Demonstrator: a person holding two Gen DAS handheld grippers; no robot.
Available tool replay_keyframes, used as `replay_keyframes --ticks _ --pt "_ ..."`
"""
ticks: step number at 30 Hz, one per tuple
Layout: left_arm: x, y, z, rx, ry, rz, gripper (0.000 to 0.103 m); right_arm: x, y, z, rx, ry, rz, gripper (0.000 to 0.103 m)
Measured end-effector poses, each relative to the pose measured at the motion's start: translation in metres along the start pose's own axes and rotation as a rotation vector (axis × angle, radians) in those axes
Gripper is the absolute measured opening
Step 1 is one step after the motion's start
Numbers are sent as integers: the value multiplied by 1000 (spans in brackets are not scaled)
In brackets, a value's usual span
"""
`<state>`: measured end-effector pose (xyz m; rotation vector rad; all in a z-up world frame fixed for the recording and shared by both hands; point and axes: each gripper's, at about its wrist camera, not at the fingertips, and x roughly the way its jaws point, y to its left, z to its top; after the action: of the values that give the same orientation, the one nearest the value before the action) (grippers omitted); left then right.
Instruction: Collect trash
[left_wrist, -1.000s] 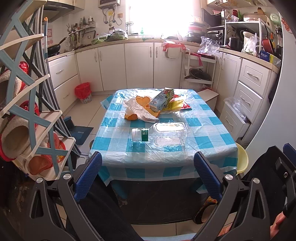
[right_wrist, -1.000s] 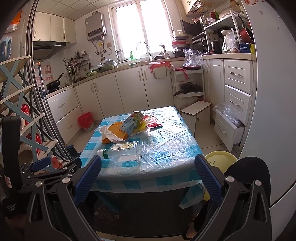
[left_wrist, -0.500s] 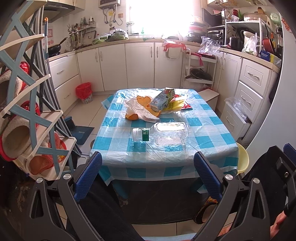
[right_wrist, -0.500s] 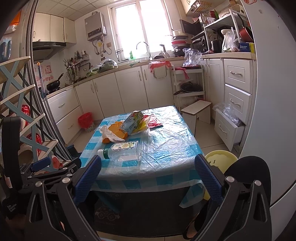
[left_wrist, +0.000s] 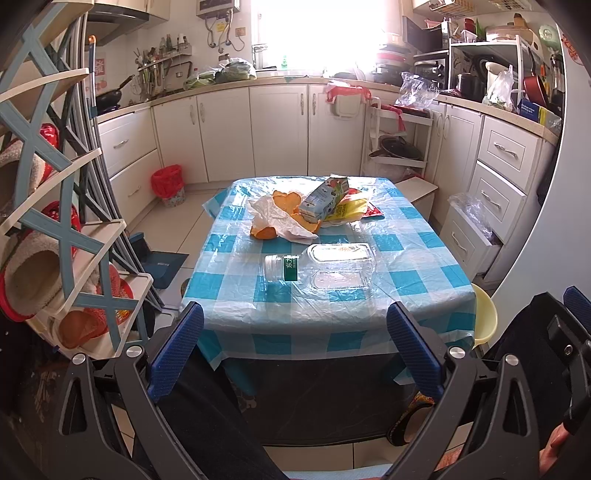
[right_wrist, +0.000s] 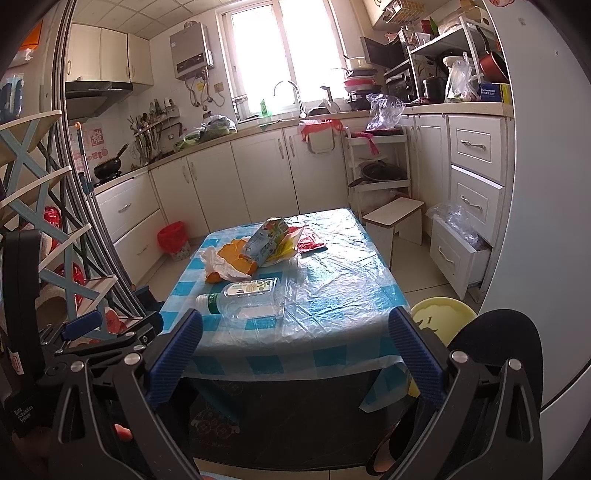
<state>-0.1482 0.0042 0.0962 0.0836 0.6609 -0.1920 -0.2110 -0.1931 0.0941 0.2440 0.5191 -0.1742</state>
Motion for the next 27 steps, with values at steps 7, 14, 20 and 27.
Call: replay_keyframes --ticks 7,14,20,27 --pt "2 -1 0 1 3 0 95 5 0 -1 -2 16 4 97" --pt "17 12 -1 -27 24 11 95 25 3 2 -59 62 50 97" --pt "43 35 3 -78 63 41 95 59 10 9 -92 137 166 96" --pt "74 52 10 -108 103 31 95 108 23 8 -314 182 192 96"
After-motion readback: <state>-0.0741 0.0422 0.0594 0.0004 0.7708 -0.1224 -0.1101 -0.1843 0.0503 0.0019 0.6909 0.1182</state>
